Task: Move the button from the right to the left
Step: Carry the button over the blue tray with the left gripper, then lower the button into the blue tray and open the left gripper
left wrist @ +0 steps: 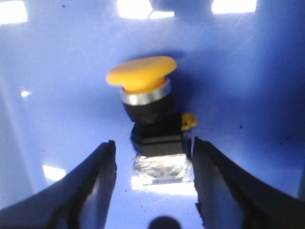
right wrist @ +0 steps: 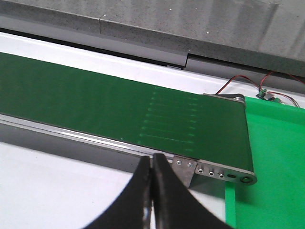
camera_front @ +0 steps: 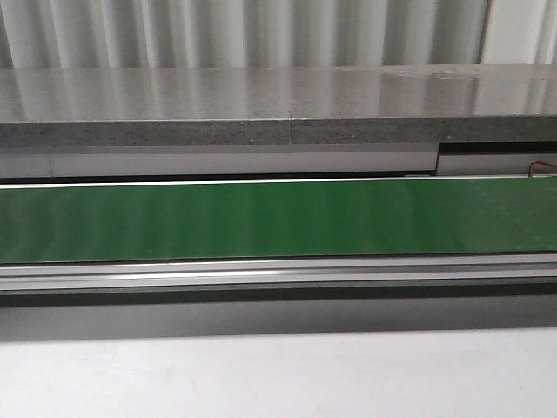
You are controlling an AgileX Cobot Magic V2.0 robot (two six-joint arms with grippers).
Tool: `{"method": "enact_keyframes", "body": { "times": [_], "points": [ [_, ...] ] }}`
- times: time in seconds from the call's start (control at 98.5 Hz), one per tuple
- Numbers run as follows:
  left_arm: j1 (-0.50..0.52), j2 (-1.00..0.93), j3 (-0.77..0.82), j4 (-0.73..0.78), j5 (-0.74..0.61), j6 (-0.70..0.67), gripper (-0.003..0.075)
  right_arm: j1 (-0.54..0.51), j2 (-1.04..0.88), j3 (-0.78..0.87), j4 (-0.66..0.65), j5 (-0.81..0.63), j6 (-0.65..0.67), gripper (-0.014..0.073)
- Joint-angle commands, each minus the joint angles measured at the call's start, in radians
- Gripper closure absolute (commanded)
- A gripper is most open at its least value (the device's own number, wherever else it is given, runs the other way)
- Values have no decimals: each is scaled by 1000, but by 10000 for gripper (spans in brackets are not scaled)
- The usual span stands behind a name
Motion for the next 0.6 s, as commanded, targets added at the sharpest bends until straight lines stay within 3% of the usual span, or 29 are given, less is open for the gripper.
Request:
{"method": "enact_keyframes", "body": {
  "times": [0.0,0.254,0.325,0.518,0.589],
  "points": [
    [3,-52,-24,2,-12,2,332,1,11,-22,2,-76,-5,659],
    [3,-98,-24,-20,-44,2,358,1,11,-22,2,-76,-5,659],
    [3,-133,-24,-53,-68,0,429,1,11,-22,2,-76,-5,659],
    [-3,-240,-18,-154,-92,-2,733,1,11,-22,2,-76,-5,659],
    [-3,-283,1,-225,-111,-2,741,1,11,-22,2,-76,-5,659]
  ]
}}
